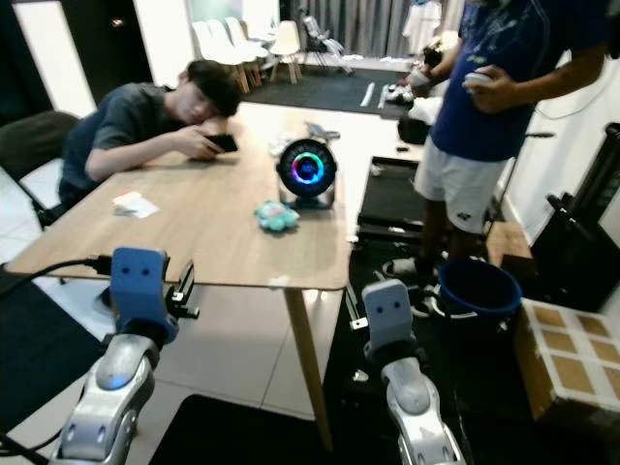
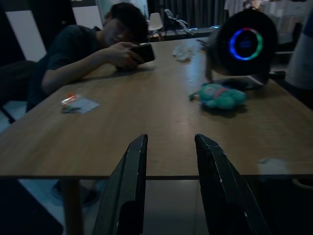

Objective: Hang keys on a hook

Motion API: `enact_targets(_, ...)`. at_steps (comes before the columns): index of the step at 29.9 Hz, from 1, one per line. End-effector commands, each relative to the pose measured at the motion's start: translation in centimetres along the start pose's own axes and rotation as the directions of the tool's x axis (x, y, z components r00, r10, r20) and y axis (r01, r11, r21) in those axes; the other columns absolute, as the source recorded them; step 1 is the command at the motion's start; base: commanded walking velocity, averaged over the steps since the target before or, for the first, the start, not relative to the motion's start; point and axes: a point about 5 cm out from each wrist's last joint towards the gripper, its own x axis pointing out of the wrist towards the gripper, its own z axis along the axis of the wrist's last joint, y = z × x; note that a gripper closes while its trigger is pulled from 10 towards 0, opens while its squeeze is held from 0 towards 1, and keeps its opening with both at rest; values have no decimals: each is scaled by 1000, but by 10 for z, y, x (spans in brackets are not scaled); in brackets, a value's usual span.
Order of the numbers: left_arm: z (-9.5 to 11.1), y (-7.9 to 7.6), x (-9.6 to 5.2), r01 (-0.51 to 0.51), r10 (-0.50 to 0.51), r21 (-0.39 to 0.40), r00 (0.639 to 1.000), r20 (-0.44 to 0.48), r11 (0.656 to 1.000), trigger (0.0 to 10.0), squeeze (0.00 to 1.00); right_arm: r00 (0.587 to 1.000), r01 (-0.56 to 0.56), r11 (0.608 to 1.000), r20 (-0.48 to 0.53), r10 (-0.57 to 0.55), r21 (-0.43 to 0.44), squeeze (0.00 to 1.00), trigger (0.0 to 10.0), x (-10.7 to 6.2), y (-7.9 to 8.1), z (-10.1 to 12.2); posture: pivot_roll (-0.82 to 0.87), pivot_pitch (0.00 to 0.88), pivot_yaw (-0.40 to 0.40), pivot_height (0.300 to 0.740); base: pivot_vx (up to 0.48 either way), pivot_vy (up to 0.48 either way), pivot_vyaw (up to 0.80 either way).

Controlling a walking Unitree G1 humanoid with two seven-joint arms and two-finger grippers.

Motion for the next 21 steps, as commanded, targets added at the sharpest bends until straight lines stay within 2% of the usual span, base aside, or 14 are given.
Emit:
enact_targets(1, 0, -3, 0, 10, -10, -2, 1000, -7, 1000, 10000, 0, 1000, -3, 1000, -5, 3, -3, 0, 10000, -2, 0, 0, 53, 81, -38, 740, 0, 0, 800)
enact_targets(11, -1, -4, 0, 10, -10, -2, 1000, -9, 1000, 10000, 0, 1000, -6, 1000, -6, 6, -6, 0, 10000, -2, 0, 0, 53, 78, -40, 740, 0, 0, 800)
enact_targets(15, -1, -4, 0, 11, -11, -3, 1000, -9, 1000, 10000, 0, 1000, -7, 1000, -4, 7, -8, 0, 10000, -2, 0, 1, 53, 78, -40, 740, 0, 0, 548)
enact_targets(21, 0, -5, 1, 13, -13, -4, 1000, -7, 1000, 10000, 0, 1000, -10, 1000, -1, 10, -6, 0, 10000, -2, 1, 1, 51, 77, -39, 740, 0, 0, 0)
